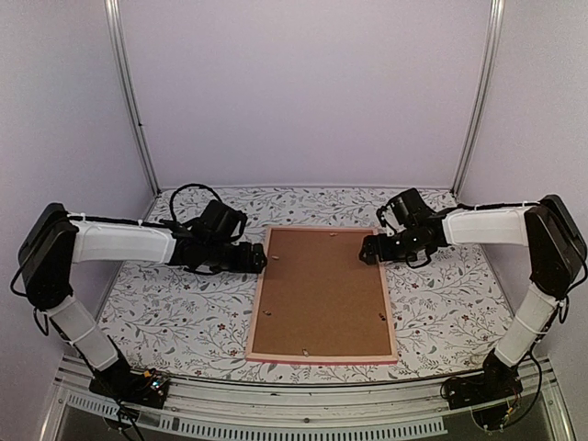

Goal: Put the photo into the frame
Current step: Place the photo frame at the center of the board, then press the fastener onto the backboard.

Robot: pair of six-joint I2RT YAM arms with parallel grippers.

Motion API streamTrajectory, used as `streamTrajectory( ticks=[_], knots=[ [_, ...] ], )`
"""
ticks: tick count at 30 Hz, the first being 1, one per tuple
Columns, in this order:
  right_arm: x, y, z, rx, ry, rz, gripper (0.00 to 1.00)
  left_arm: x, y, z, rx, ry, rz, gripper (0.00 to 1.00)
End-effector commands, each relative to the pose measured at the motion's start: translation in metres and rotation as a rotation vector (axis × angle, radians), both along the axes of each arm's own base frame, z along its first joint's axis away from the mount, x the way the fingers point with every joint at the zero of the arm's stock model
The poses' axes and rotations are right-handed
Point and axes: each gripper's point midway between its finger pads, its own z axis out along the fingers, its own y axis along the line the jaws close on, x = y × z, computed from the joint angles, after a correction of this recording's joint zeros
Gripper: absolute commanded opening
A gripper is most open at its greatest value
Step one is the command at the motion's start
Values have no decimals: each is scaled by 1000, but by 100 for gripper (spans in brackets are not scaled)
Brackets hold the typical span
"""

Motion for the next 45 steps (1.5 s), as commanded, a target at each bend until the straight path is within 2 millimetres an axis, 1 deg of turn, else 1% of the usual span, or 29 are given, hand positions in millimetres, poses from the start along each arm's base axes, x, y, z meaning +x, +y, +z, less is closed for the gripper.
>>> streamTrajectory(
  ticks=[1, 2, 5, 11, 15, 17, 22, 24, 28, 29, 30, 33, 38, 42, 45],
  knots=[
    [16, -17, 45, -62, -138, -25, 99, 12, 22, 37, 131, -153, 20, 97],
    [17, -17, 51, -63, -155, -17, 99, 15, 23, 41, 146, -169, 18, 99],
    [21, -16, 62, -64, -192, -5, 99, 25, 21, 49, 186, -195, 1, 100],
    [31, -13, 75, -78, -244, 22, 99, 46, 8, 44, 277, -194, -59, 100],
    [35, -10, 80, -65, -257, 51, 99, 56, 1, 43, 291, -195, -86, 100],
    [35, -9, 77, -65, -249, 63, 99, 59, -2, 43, 285, -191, -99, 100],
    [32, -12, 63, -86, -222, 71, 99, 58, -7, 30, 278, -159, -141, 100],
    [28, -9, 52, -70, -183, 98, 99, 59, -8, 21, 267, -140, -153, 100],
    [27, -10, 28, -74, -102, 101, 99, 64, -10, 6, 222, -90, -167, 99],
    [28, -11, 20, -77, -79, 93, 99, 66, -10, 4, 211, -81, -167, 98],
    [29, -11, 17, -77, -65, 89, 99, 68, -10, 3, 206, -74, -165, 97],
    [31, -15, 1, -81, -8, 66, 98, 74, -9, 3, 210, -75, -156, 97],
    [34, -18, -16, -37, 72, 34, 91, 75, -7, 0, 220, -70, -152, 97],
    [34, -10, -24, 3, 114, 41, 84, 76, -5, -3, 227, -70, -146, 97],
    [36, -9, -30, 4, 132, 28, 80, 78, -9, -3, 221, -72, -156, 97]
  ],
)
